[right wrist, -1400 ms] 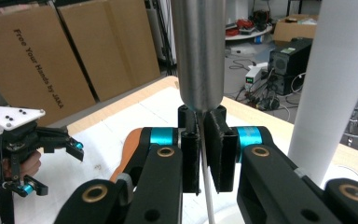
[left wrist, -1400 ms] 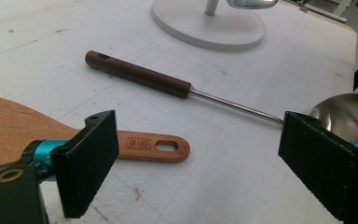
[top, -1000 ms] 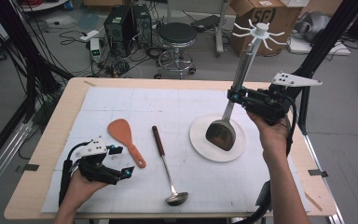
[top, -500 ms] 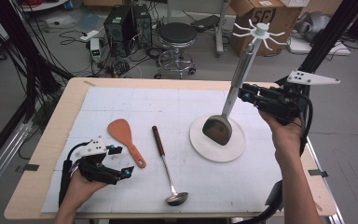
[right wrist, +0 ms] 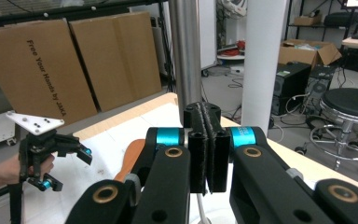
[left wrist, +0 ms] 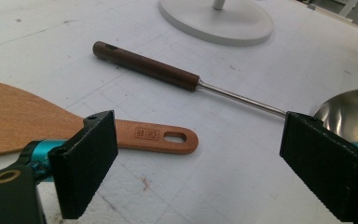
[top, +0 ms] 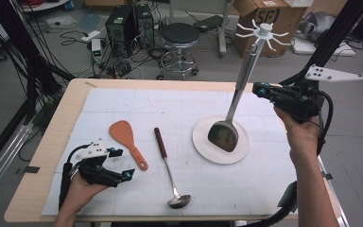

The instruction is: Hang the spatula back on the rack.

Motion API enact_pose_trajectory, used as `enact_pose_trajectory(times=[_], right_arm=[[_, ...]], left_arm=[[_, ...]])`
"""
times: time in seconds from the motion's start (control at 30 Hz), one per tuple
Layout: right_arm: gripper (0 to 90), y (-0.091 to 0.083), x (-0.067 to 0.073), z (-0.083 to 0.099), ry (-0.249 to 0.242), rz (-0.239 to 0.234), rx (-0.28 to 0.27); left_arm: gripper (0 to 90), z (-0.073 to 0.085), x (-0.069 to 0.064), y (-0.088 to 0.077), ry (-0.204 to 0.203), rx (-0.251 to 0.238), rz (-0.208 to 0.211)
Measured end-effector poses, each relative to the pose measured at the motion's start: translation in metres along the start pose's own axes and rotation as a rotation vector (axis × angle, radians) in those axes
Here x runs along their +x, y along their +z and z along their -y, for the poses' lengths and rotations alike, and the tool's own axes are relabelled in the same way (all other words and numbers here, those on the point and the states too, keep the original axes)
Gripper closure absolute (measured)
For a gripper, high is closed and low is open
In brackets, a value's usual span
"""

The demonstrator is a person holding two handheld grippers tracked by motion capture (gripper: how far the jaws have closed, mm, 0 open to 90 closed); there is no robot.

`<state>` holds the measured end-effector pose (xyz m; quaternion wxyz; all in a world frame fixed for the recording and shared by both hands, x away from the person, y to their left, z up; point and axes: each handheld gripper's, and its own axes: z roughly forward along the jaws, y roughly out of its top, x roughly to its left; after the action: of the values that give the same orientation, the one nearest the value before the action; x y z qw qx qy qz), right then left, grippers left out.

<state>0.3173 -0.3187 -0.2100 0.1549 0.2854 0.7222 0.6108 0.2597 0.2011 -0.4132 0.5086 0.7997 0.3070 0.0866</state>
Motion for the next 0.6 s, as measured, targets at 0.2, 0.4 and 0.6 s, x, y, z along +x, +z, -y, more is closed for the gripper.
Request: enact_pose_trajectory(times=[0.2, 0.4, 0.6], right_arm=[[89.7, -0.011, -0.002, -0.011, -0.010, -0.008, -0.034], [89.7, -0.023, -0.003, -0.026, -0.020, 0.001, -0.060], [89.7, -0.030, -0.004, -0.042, -0.035, 0.007, -0.074]], left_arm=[[11.7, 0.002, 0.001, -0.002, -0.008, -0.006, -0.005], [11.7, 0.003, 0.001, -0.003, -0.013, -0.006, -0.007], [11.8, 0.003, 0.001, -0.003, -0.009, -0.003, -0.009]])
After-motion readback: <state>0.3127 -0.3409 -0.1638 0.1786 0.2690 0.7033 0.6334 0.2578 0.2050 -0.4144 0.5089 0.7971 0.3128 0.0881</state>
